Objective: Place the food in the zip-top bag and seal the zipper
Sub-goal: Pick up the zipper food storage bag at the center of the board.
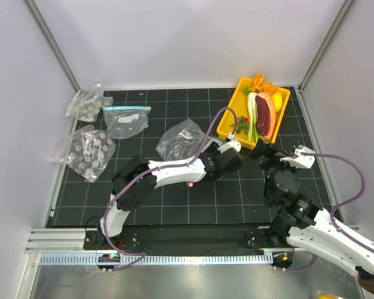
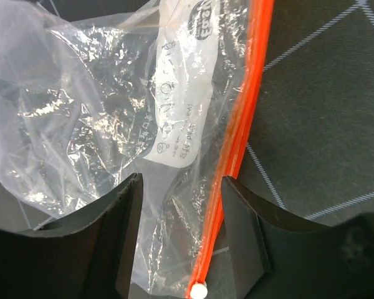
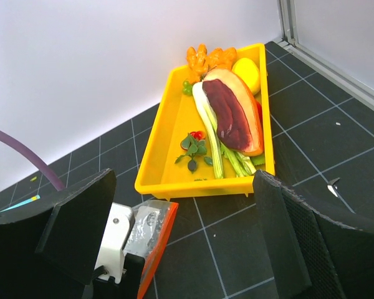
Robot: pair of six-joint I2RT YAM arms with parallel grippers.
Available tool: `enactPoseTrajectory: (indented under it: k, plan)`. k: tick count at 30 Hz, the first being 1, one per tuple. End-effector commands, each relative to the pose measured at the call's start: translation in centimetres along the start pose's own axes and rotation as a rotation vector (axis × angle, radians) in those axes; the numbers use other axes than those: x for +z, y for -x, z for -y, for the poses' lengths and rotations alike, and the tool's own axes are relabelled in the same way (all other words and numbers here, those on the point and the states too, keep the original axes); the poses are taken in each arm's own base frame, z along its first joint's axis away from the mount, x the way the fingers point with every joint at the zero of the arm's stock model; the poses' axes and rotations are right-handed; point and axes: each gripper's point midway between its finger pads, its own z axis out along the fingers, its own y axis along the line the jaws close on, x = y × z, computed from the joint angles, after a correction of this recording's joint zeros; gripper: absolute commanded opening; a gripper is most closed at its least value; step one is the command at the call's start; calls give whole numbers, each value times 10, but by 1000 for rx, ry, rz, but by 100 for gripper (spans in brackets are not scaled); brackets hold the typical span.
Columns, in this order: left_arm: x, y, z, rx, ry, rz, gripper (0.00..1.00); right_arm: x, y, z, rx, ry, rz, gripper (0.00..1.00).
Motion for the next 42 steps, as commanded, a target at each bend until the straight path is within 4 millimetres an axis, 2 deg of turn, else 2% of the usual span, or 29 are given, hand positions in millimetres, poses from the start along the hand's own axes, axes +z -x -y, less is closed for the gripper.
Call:
enactPoseTrajectory:
  k: [1,5,9,17,19,22,25,27,31,32,33,34,35,37,38,39,40,42]
  plan:
    - [-10,16,1,45,43,41,56,2,6,-2,61,-20,25,99]
    - [-2,12,10,66,29,27,49,2,6,-3,56,-17,24,100]
    - [3,9,19,79,9,13,49,2,7,-3,62,-15,25,100]
    - [18,8,13,146,117,-11,43,2,6,-2,59,-17,25,100]
    - [20,9,3,163,185,-8,39,2,6,-2,62,-15,26,100]
    - [28,5,1,176,197,-21,29,2,6,-3,60,-14,25,100]
    - [37,-2,-1,194,217,-62,2,1,8,-2,66,-16,27,100]
    - [37,-8,-2,197,212,-93,0,1,8,-2,69,-13,27,100]
    - [17,3,-8,132,180,-93,0,1,8,-2,78,-7,28,100]
    - [1,18,-20,85,177,-57,0,1,7,-4,73,0,25,100]
    - [-7,23,-28,56,184,-35,0,2,7,-5,70,-1,25,100]
    - [-11,13,-34,44,193,-40,0,2,6,-6,64,3,22,100]
    - [-17,21,-41,-6,190,-1,0,2,4,-10,55,16,16,100]
    - [-37,19,-56,-72,156,34,0,3,1,-14,40,32,7,100]
    - [-40,23,-59,-115,138,60,0,3,0,-17,38,38,5,100]
    - [-49,29,-71,-167,119,84,0,5,-3,-21,21,49,-4,99]
    - [-47,19,-68,-193,72,64,0,5,-5,-24,6,56,-9,100]
    - [-49,19,-68,-257,-10,63,0,7,-9,-28,2,59,-12,100]
